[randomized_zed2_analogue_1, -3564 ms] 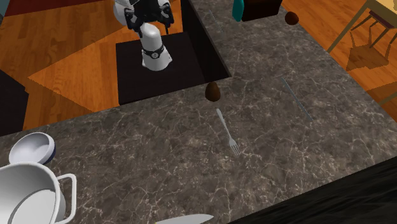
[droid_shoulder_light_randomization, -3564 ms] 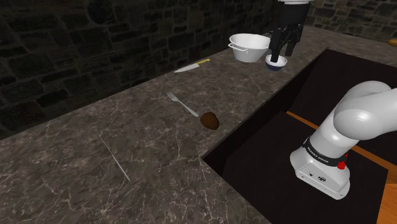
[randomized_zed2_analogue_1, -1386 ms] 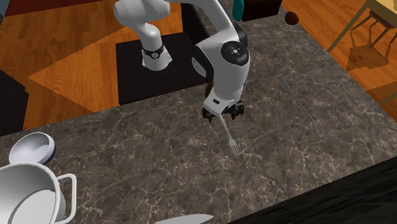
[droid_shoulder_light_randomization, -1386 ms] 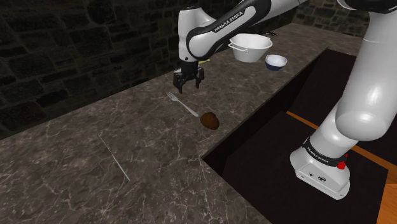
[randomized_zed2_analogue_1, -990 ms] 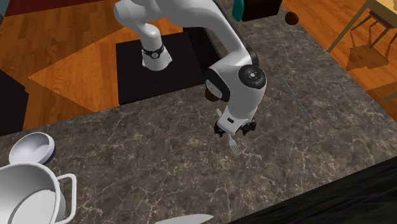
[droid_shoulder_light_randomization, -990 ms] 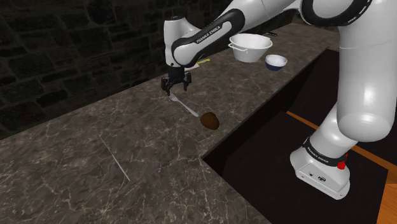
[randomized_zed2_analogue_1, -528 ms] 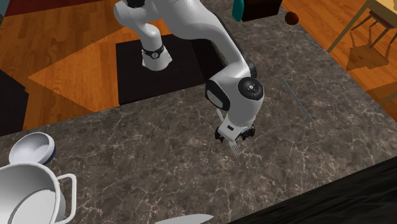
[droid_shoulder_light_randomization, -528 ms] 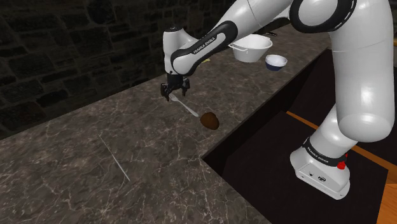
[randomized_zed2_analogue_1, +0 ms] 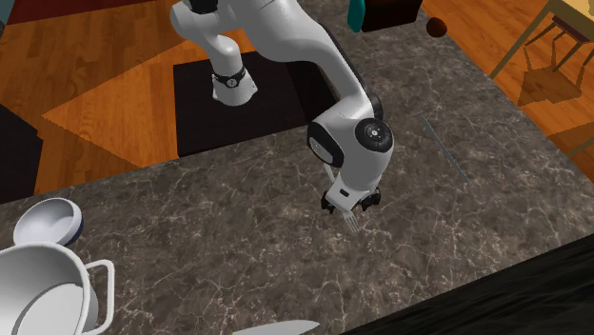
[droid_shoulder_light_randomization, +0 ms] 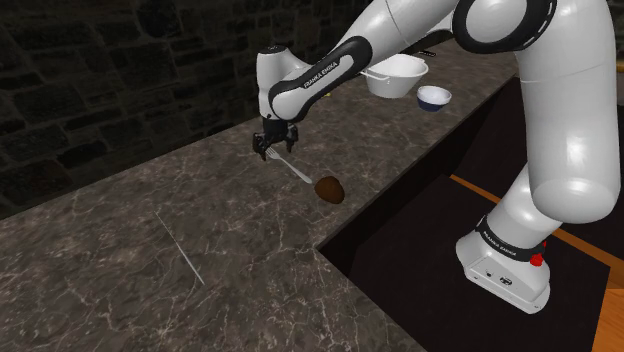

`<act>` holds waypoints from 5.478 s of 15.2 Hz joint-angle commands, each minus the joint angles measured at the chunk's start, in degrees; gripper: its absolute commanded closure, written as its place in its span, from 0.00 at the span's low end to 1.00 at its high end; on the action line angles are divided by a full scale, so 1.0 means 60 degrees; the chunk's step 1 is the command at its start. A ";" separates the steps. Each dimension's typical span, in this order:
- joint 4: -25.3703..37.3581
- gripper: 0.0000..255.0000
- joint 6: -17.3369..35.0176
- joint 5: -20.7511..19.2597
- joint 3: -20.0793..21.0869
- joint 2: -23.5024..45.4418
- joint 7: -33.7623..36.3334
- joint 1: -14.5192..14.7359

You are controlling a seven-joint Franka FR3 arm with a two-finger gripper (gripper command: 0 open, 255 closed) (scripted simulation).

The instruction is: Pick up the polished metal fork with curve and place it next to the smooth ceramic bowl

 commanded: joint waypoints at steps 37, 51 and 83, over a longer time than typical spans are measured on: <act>0.1079 1.00 -0.2688 0.0567 0.0334 -0.1654 -0.0374 -0.0189; -0.1455 1.00 -0.1913 0.1380 -0.0310 -0.3537 -0.3197 -0.2223; -0.0016 1.00 -0.2312 0.2311 -0.2594 -0.2429 -0.9775 -0.6130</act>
